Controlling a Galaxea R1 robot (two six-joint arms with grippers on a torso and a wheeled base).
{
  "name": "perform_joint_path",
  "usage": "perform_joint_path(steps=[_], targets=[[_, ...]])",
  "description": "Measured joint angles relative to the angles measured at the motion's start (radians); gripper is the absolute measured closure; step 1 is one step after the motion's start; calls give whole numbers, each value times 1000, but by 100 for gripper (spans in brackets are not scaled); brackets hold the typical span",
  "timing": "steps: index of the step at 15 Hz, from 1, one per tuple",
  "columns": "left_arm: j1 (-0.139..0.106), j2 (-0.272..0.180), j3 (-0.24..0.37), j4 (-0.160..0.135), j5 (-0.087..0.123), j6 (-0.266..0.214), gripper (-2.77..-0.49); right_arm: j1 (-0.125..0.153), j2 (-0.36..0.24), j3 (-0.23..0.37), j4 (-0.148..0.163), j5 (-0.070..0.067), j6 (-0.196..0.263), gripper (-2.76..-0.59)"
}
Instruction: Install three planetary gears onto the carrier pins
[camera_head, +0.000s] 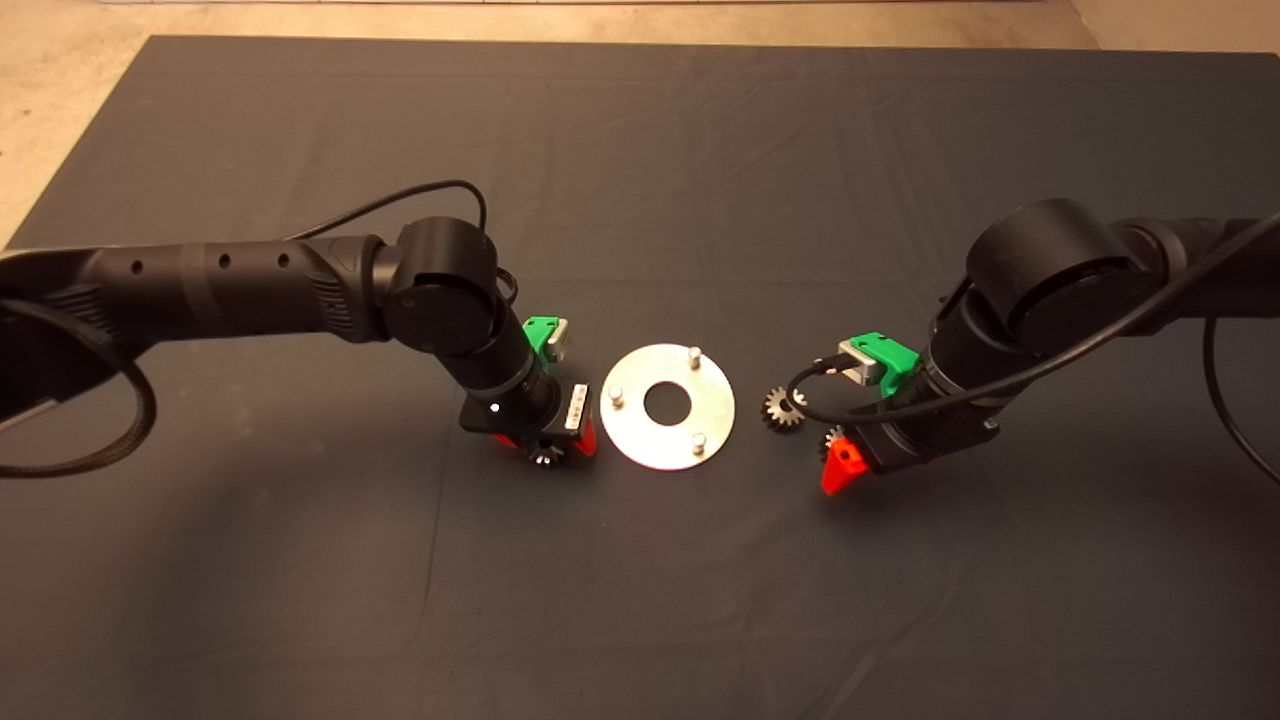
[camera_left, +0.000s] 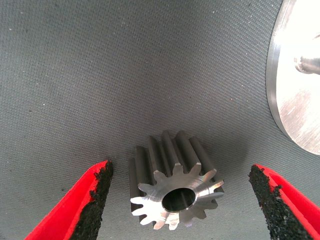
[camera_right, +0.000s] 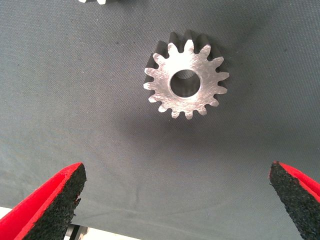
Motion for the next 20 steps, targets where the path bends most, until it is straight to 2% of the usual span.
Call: perform_joint_path(steps=[1,3,4,7,8,10,11,14,15,20], targets=[[0,0,-2,0,3,1,-183,0,0,0,0,0,0,-273],[0,1,-5,0,8,2,-180,0,0,0,0,0,0,-273],[0,5,-8,0,18,2,-180,0,0,0,0,0,-2,-273],[0,38,-32,-4,72,25,-177,0,0,-1,0,0,-4,-273],[0,40,-33,-3,82,28,-170,0,0,-1,0,0,-4,-273],[0,40,-34,-3,81,28,-169,0,0,-1,0,0,-4,-273],[0,40,-37,-4,82,29,-159,0,0,-1,0,0,-4,-273],[0,39,-41,-7,82,28,-156,0,0,-1,0,0,-6,-273],[0,39,-41,-6,86,28,-144,0,0,-1,0,0,-6,-273],[0,39,-44,-6,89,27,-133,0,0,-1,0,0,-6,-273]])
